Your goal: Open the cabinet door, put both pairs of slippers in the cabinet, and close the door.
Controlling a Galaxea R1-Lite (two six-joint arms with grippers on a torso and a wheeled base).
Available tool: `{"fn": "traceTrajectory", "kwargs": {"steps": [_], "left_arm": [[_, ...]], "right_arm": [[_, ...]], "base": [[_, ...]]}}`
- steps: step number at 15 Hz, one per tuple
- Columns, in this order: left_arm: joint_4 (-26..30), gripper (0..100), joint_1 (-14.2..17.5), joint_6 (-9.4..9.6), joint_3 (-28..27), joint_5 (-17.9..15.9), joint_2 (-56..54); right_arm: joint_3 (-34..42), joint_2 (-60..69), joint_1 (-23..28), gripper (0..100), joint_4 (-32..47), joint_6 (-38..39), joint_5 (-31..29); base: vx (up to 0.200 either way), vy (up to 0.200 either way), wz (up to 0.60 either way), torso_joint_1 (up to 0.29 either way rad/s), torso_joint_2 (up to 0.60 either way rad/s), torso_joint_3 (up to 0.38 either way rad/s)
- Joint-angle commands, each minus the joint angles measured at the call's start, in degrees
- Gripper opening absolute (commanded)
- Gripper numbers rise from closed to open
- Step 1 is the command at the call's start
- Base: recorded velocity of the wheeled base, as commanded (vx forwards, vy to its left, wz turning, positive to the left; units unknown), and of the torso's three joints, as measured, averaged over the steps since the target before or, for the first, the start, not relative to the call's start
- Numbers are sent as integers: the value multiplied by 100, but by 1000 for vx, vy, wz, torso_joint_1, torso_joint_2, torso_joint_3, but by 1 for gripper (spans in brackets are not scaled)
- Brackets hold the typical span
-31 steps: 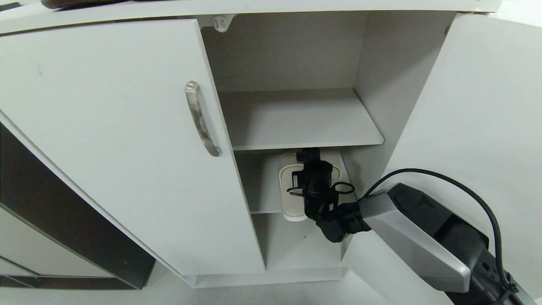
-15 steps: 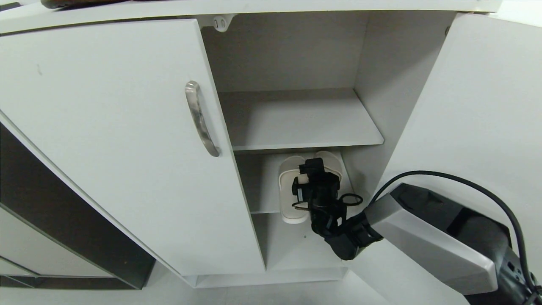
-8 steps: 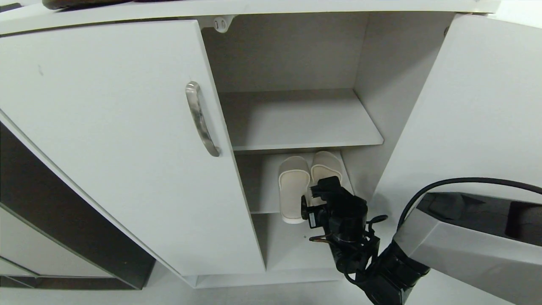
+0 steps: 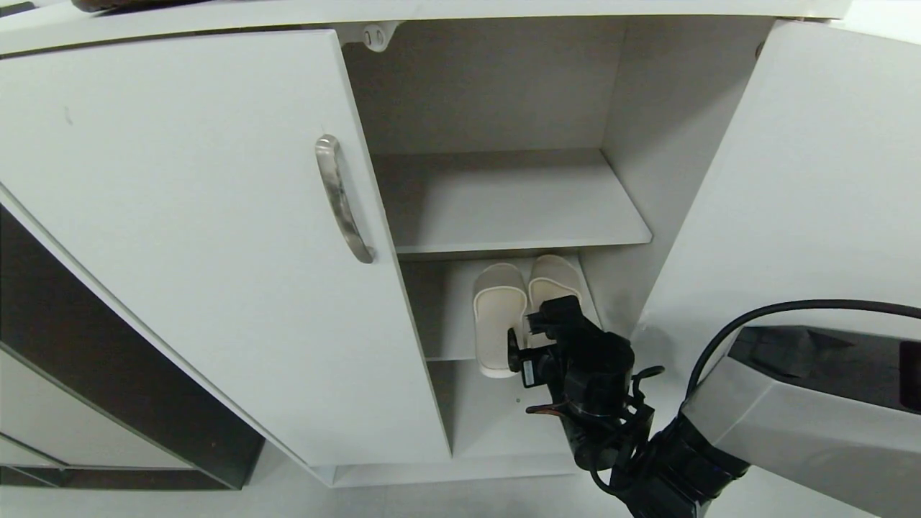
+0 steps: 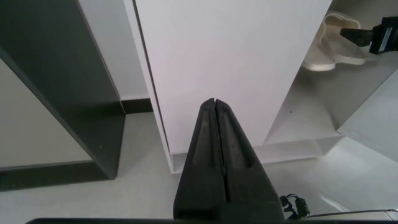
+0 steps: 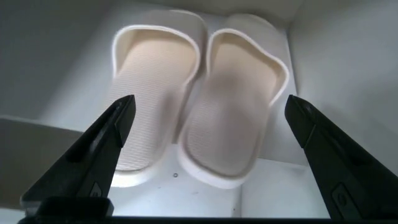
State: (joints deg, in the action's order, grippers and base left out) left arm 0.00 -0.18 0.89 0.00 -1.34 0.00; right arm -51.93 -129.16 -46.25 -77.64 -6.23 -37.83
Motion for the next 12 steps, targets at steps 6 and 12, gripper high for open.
{"fn": "traceTrajectory", "kwargs": {"steps": [6, 12], "left_arm": [[0, 0, 1, -1, 0, 2, 9], [0, 0, 1, -36, 0, 20, 9]], "right_arm": [[8, -57, -24, 100, 3, 8, 3], [52, -197, -59, 100, -32, 78, 3]], "base": [[-200, 0, 0, 2, 4, 0], [-33, 0, 0, 0, 0, 0]]}}
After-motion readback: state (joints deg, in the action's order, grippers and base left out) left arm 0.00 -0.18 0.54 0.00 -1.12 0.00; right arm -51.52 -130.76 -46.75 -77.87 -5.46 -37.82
